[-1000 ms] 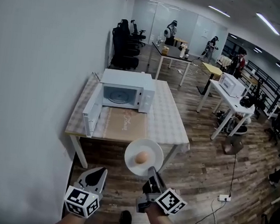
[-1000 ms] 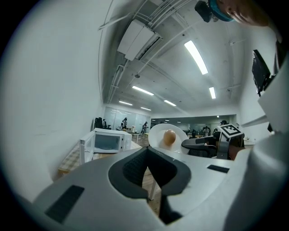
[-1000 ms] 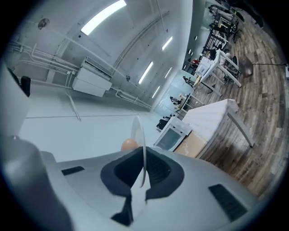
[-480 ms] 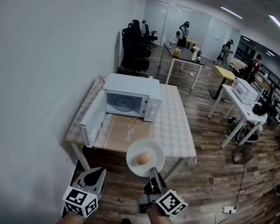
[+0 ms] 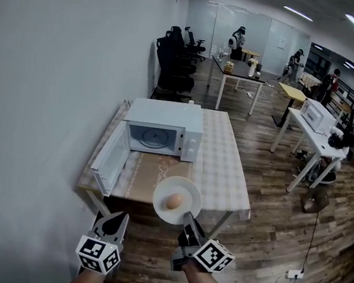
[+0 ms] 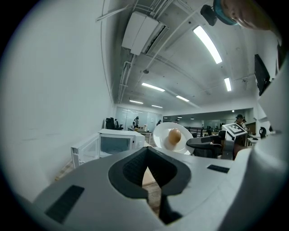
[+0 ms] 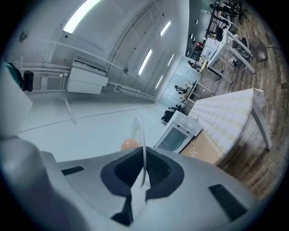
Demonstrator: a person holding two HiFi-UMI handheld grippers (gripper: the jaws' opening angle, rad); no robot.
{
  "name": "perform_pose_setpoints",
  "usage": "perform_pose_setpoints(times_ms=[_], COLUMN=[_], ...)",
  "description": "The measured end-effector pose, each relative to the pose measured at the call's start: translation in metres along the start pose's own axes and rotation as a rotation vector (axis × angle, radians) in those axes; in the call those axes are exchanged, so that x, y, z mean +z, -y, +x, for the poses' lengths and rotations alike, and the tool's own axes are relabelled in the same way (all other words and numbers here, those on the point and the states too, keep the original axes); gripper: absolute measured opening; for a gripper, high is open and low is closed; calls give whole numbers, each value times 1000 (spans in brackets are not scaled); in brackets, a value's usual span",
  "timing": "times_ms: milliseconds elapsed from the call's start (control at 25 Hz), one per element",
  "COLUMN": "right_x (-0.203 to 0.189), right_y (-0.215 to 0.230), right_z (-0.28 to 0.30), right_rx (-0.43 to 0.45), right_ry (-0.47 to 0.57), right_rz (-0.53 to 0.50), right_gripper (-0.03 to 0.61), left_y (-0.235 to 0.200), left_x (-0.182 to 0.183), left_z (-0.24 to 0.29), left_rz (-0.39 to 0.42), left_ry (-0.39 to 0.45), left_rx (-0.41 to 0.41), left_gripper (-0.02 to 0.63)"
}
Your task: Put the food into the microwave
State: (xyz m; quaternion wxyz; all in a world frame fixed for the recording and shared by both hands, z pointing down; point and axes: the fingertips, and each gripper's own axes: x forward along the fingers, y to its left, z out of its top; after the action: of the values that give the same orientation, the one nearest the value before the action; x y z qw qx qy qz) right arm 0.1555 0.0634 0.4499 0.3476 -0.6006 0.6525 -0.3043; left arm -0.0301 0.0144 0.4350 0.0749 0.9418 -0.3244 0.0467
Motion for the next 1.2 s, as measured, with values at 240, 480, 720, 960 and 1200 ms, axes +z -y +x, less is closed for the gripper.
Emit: perform_pose_setpoints(times_ms=[240,480,720,960,1200], right_x=[7,4,-3,-4,-13], right_y=[13,13,19,21,29], right_z=[20,44,75,112,144], right_rx=[15,34,-2,-26,-82], right_ry=[-21,-27,-40,-22,-21], right_rz=[30,65,59,53,76], right_gripper=[14,14,15,15,15], left_y=[2,-10,-33,-58,-81], left_x=[0,9,15,29,35], left_z=[15,25,41,63,84], left_rz=[17,20,16,19,20], left_ry=[-15,-3,17,33,33], left_rx=[19,26,8,-38,-75], left_gripper=[8,8,8,8,8])
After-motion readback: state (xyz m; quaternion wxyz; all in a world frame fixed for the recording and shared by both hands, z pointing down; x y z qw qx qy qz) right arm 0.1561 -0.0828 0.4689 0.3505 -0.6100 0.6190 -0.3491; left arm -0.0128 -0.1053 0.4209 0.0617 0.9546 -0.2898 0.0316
